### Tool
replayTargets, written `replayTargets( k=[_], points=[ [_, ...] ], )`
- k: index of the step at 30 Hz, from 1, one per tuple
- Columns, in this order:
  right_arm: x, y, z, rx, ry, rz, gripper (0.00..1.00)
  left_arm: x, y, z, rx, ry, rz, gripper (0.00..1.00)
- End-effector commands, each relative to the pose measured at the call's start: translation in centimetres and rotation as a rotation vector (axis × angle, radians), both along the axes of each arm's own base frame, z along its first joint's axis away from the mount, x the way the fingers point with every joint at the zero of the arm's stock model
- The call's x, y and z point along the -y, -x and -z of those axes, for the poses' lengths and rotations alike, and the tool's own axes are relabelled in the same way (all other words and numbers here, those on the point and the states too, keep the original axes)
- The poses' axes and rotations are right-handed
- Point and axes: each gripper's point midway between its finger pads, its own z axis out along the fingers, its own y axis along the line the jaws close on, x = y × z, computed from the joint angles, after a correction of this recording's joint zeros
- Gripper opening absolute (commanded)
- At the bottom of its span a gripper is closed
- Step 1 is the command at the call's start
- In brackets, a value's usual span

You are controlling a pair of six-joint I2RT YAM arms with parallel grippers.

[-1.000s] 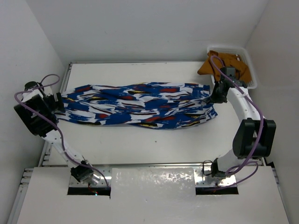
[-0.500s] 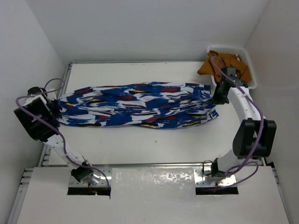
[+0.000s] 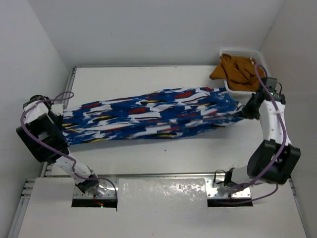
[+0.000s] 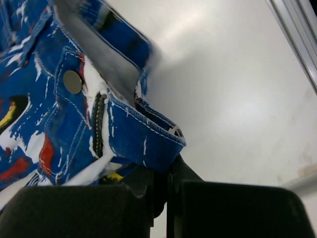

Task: Fold and stack the trousers
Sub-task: Flatten the trousers out

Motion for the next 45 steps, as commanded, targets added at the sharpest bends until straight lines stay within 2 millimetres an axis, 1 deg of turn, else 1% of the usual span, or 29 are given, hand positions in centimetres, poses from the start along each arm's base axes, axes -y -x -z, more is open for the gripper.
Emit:
replayTargets(
  k=[1, 4, 5, 9, 12, 13, 15, 16, 17, 18, 19, 21, 22, 23, 24, 25, 26, 27, 28, 29, 30, 32, 33, 34, 35, 38, 40, 43, 45],
  points=[
    [1.3, 2.8, -1.0, 0.019, 0.027, 0.102, 0.00, 0.2, 3.0, -0.9, -0.103, -0.035, 0.051, 0.00],
    [0.8, 6.0, 0.5, -0.043, 0.029, 0.137, 0.00, 0.8, 4.5, -0.7, -0.157, -0.022, 0.067, 0.00],
    [1.6, 7.3, 1.2, -0.069, 0.049, 0.189, 0.00, 0.5, 5.0, -0.9, -0.179, -0.044, 0.071, 0.00],
    [3.9, 10.0, 0.0, -0.030, 0.079, 0.362, 0.00, 0.2, 6.4, -1.5, -0.243, -0.072, 0.097, 0.00],
    [4.6, 12.1, 0.2, -0.079, 0.123, 0.443, 0.01, 0.9, 8.6, -0.7, -0.319, -0.065, 0.125, 0.00],
    [4.5, 12.9, 0.8, -0.103, 0.127, 0.464, 0.06, 1.1, 9.3, -0.3, -0.345, -0.063, 0.139, 0.00],
    [4.5, 14.9, 2.7, -0.163, 0.137, 0.526, 0.51, 1.4, 10.4, 0.6, -0.385, -0.060, 0.149, 0.07],
    [4.2, 16.1, 3.8, -0.187, 0.122, 0.582, 0.79, 2.2, 11.5, 1.4, -0.422, -0.038, 0.155, 0.14],
    [4.2, 16.6, 4.2, -0.194, 0.117, 0.613, 0.86, 2.5, 11.9, 1.6, -0.433, -0.027, 0.157, 0.26],
    [4.3, 17.3, 4.5, -0.217, 0.123, 0.641, 0.90, 2.7, 12.4, 2.0, -0.450, -0.015, 0.159, 0.30],
    [4.4, 17.7, 4.5, -0.222, 0.126, 0.675, 0.91, 2.6, 12.6, 2.0, -0.461, -0.021, 0.164, 0.41],
    [5.1, 18.8, 3.7, -0.247, 0.177, 0.720, 0.93, 1.7, 12.4, 1.4, -0.463, -0.049, 0.164, 0.53],
    [5.7, 18.4, 2.5, -0.215, 0.197, 0.741, 0.93, 1.0, 12.1, 0.9, -0.461, -0.069, 0.167, 0.60],
    [6.0, 18.3, 1.9, -0.205, 0.215, 0.747, 0.93, 0.7, 11.8, 0.5, -0.460, -0.065, 0.163, 0.62],
    [6.6, 18.0, 1.0, -0.189, 0.242, 0.737, 0.92, -0.6, 10.1, -0.8, -0.411, -0.099, 0.145, 0.66],
    [7.3, 16.8, -0.6, -0.135, 0.261, 0.706, 0.91, -0.7, 8.7, -1.3, -0.356, -0.079, 0.138, 0.72],
    [7.7, 15.8, -1.5, -0.102, 0.275, 0.669, 0.88, -0.8, 7.4, -1.7, -0.315, -0.058, 0.135, 0.72],
    [8.5, 13.6, -2.8, -0.013, 0.297, 0.637, 0.83, -1.8, 4.8, -3.7, -0.226, -0.076, 0.113, 0.72],
    [7.4, 10.9, -3.1, 0.041, 0.268, 0.435, 0.79, -1.5, 2.7, -4.1, -0.141, -0.039, 0.106, 0.72],
    [6.9, 8.4, -3.5, 0.109, 0.255, 0.322, 0.70, -1.4, 1.0, -4.1, -0.110, -0.024, 0.120, 0.72],
    [6.4, 6.2, -4.1, 0.169, 0.254, 0.251, 0.64, -1.9, -1.6, -5.3, -0.037, -0.052, 0.105, 0.72],
    [3.5, 2.9, -4.2, 0.188, 0.248, 0.072, 0.64, -1.0, -5.9, -4.8, 0.039, -0.048, 0.147, 0.72],
    [2.1, 0.9, -3.3, 0.159, 0.224, 0.017, 0.65, -1.1, -7.8, -5.2, 0.079, -0.071, 0.121, 0.72],
    [1.6, 0.0, -2.5, 0.139, 0.202, 0.002, 0.66, -0.8, -9.2, -4.1, 0.079, -0.061, 0.120, 0.73],
    [0.6, -1.2, 0.0, 0.084, 0.129, -0.031, 0.66, 0.2, -11.7, -4.6, 0.121, -0.062, 0.132, 0.73],
    [-0.5, -3.5, 2.6, 0.055, 0.036, -0.023, 0.59, 1.6, -15.1, -2.8, 0.155, -0.011, 0.132, 0.73],
    [-0.7, -4.1, 5.6, -0.018, 0.016, -0.018, 0.50, 2.8, -15.9, -0.8, 0.127, 0.009, 0.143, 0.72],
    [-1.6, -4.7, 9.5, -0.068, -0.048, 0.009, 0.47, 3.2, -16.1, 2.7, 0.087, -0.031, 0.138, 0.72],
    [-2.1, -5.5, 11.7, -0.099, -0.093, 0.035, 0.47, 3.1, -15.2, 5.1, 0.037, -0.054, 0.114, 0.72]
  ],
)
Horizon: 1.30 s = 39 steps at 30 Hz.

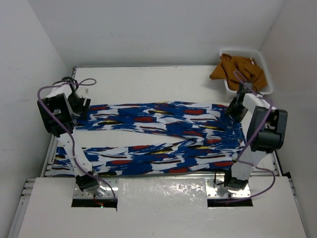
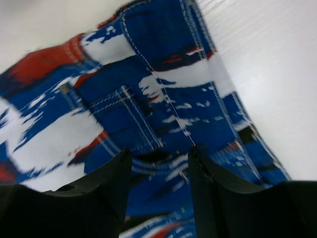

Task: Fold and stack the trousers
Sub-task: Flatten the trousers out

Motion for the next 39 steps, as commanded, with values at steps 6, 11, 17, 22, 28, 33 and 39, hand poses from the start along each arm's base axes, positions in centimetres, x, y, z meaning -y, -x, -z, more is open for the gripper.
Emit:
replayTargets(
  k=[6, 11, 17, 22, 28, 33, 39],
  points=[
    [-0.4, -4.8, 4.5, 0.008, -0.046, 0.099, 0.46, -2.7, -2.4, 5.2, 0.006, -0.109, -0.118, 0.72],
    [0.5, -8.4, 4.5, 0.089, 0.006, 0.127, 0.46, -4.1, -8.7, 5.4, 0.084, -0.157, -0.094, 0.72],
    [1.4, -13.2, 0.6, 0.350, 0.060, 0.090, 0.48, -4.9, -14.0, 5.4, 0.178, -0.176, -0.073, 0.76],
    [0.3, -15.4, -2.8, 0.421, 0.037, -0.028, 0.54, -2.8, -16.4, 1.2, 0.322, -0.063, -0.060, 0.81],
    [1.1, -9.4, -7.9, 0.317, 0.131, -0.057, 0.70, -1.2, -14.8, -10.5, 0.462, -0.030, -0.033, 1.00],
    [1.1, -2.7, -9.4, 0.209, 0.102, 0.003, 0.74, -3.0, -4.5, -13.2, 0.299, -0.048, -0.091, 1.00],
    [2.0, 8.0, -7.2, 0.100, -0.007, 0.205, 0.79, -6.5, 15.2, -9.5, 0.011, 0.019, -0.321, 0.96]
  ],
)
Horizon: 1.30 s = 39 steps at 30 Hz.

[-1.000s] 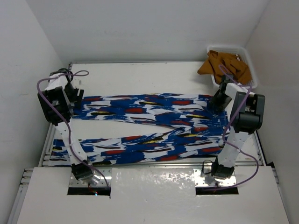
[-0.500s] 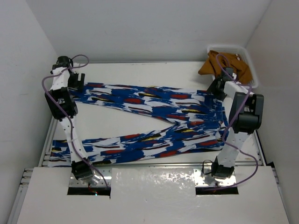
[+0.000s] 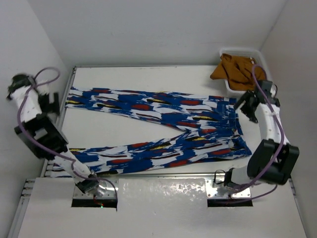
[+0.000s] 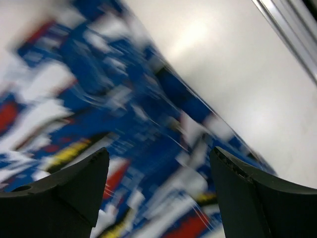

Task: Fold and stack the trousers
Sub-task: Flatten the trousers out, then fold the trousers

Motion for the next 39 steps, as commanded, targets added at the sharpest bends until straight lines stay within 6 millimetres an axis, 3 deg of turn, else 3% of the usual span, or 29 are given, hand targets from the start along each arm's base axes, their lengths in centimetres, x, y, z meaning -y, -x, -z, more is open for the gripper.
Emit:
replayTargets(
  k=[1, 4, 7, 11, 15, 19, 24, 28, 31, 32, 33, 35, 39],
  points=[
    [0.0, 7.7, 2.9, -0.134, -0.120, 0.151, 0.79, -0.4, 14.5, 4.5, -0.275, 0.122, -0.146, 0.96],
    [-0.1, 11.1, 4.1, -0.158, -0.101, 0.200, 0.79, 1.3, 20.9, 6.9, -0.375, 0.141, -0.157, 0.95],
    [-0.8, 13.0, 5.4, -0.186, -0.105, 0.214, 0.79, 2.0, 23.7, 8.8, -0.398, 0.152, -0.176, 0.95],
    [-1.2, 15.0, 7.1, -0.254, -0.103, 0.216, 0.79, 1.7, 25.7, 10.6, -0.432, 0.173, -0.213, 0.95],
    [-1.5, 15.7, 8.1, -0.254, -0.113, 0.225, 0.81, 2.0, 27.9, 12.8, -0.481, 0.150, -0.224, 0.95],
    [-2.2, 15.0, 8.6, -0.229, -0.164, 0.220, 0.81, 2.6, 28.2, 14.5, -0.491, 0.163, -0.228, 0.94],
    [-1.9, 16.8, 8.3, -0.293, -0.135, 0.269, 0.82, 4.2, 28.6, 16.0, -0.503, 0.223, -0.218, 0.87],
    [-2.2, 18.6, 9.0, -0.321, -0.123, 0.314, 0.82, 5.7, 29.2, 16.8, -0.519, 0.265, -0.198, 0.66],
    [-3.7, 18.9, 11.4, -0.320, -0.200, 0.333, 0.81, 6.4, 28.9, 16.9, -0.505, 0.314, -0.190, 0.34],
    [-4.1, 19.4, 12.4, -0.338, -0.214, 0.340, 0.80, 6.7, 28.3, 16.9, -0.481, 0.336, -0.182, 0.15],
    [-4.2, 19.5, 13.1, -0.353, -0.221, 0.338, 0.78, 6.3, 27.9, 16.6, -0.466, 0.341, -0.180, 0.05],
    [-3.7, 19.4, 13.6, -0.359, -0.197, 0.331, 0.70, 6.1, 26.8, 16.1, -0.417, 0.354, -0.178, 0.00],
    [-3.1, 18.6, 13.0, -0.350, -0.183, 0.327, 0.37, 4.1, 24.2, 13.9, -0.304, 0.333, -0.184, 0.00]
  ],
)
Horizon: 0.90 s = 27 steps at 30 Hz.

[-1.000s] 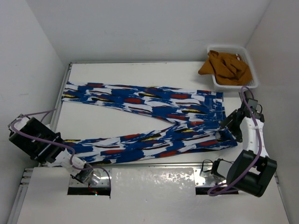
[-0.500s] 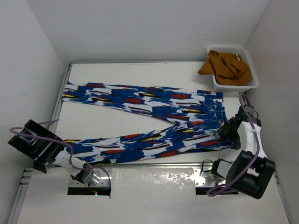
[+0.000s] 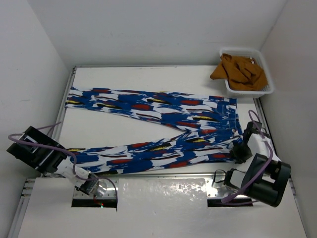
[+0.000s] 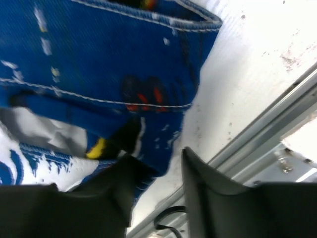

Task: Fold and stack the trousers
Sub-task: Fold the trousers

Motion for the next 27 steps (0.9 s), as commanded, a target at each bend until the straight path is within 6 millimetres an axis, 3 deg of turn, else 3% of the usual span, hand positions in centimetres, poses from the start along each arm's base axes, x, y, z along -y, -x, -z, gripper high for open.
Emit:
replayTargets(
  k=[1, 2, 4, 9, 12, 19, 20, 22, 24, 25, 26, 27],
  points=[
    [1.9, -2.6, -1.7, 0.095, 0.079, 0.015, 0.29, -1.9, -3.1, -1.2, 0.154, -0.029, -0.002, 0.00],
    [2.1, -2.8, -2.1, 0.108, 0.093, 0.017, 0.14, -2.5, -3.8, -2.2, 0.190, -0.052, -0.001, 0.00],
    [2.9, -3.7, -3.6, 0.153, 0.133, 0.011, 0.00, -3.4, -4.9, -3.5, 0.241, -0.084, 0.010, 0.00],
    [4.7, -5.5, -7.8, 0.215, 0.216, -0.027, 0.00, -4.8, -7.4, -6.6, 0.333, -0.103, 0.018, 0.00],
    [6.2, -6.1, -11.1, 0.254, 0.309, -0.040, 0.00, -6.4, -9.1, -9.7, 0.376, -0.153, 0.041, 0.00],
    [7.4, -7.8, -15.7, 0.346, 0.384, -0.062, 0.00, -8.6, -13.0, -15.7, 0.482, -0.255, 0.101, 0.00],
    [7.6, -8.3, -16.8, 0.368, 0.396, -0.073, 0.00, -8.3, -13.8, -16.4, 0.495, -0.258, 0.134, 0.00],
    [7.3, -8.9, -17.2, 0.379, 0.389, -0.094, 0.00, -6.9, -14.0, -16.0, 0.474, -0.219, 0.247, 0.00],
    [7.1, -9.0, -16.7, 0.384, 0.376, -0.094, 0.00, -3.1, -12.9, -13.2, 0.380, -0.141, 0.431, 0.02],
    [6.9, -9.0, -15.8, 0.389, 0.365, -0.090, 0.00, -1.9, -12.3, -12.3, 0.366, -0.129, 0.621, 0.11],
    [6.8, -9.0, -15.3, 0.387, 0.357, -0.091, 0.00, 1.6, -10.8, -10.6, 0.360, -0.053, 0.769, 0.16],
    [6.7, -9.1, -15.0, 0.389, 0.354, -0.089, 0.00, 2.3, -10.4, -9.9, 0.355, -0.025, 0.841, 0.21]
  ],
)
